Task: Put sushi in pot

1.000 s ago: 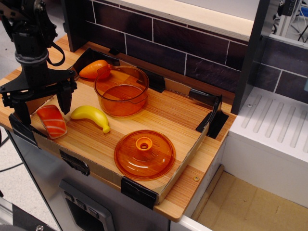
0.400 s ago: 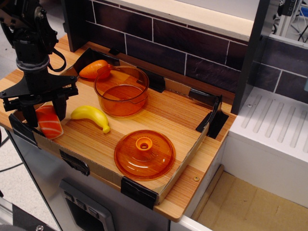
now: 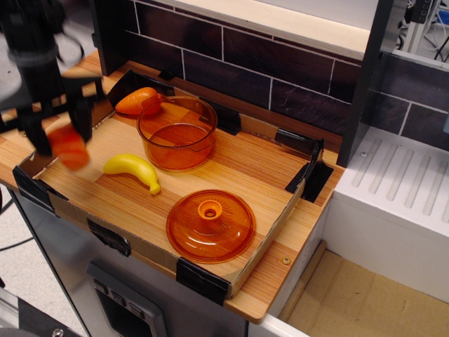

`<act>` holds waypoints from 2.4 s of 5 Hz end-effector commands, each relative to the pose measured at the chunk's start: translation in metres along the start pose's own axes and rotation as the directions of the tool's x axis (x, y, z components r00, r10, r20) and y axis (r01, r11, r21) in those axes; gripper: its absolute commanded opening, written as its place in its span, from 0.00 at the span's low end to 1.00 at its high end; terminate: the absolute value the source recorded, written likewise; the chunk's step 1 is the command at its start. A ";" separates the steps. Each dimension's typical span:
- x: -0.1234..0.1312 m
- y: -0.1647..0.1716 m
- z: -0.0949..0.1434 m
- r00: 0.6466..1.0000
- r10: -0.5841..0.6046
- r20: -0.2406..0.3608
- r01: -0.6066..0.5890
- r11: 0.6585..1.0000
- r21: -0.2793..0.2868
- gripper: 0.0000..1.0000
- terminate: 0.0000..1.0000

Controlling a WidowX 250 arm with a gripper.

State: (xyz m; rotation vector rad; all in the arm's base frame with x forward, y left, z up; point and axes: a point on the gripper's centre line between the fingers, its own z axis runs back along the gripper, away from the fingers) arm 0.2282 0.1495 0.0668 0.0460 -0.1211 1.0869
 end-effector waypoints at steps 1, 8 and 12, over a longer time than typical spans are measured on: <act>-0.008 -0.049 0.048 0.998 0.057 -0.006 -0.057 0.997 -0.043 0.00 0.00; -0.018 -0.116 0.020 0.991 0.110 0.083 -0.110 0.994 -0.009 1.00 0.00; -0.017 -0.108 0.074 0.995 0.096 0.017 -0.095 0.994 -0.061 1.00 1.00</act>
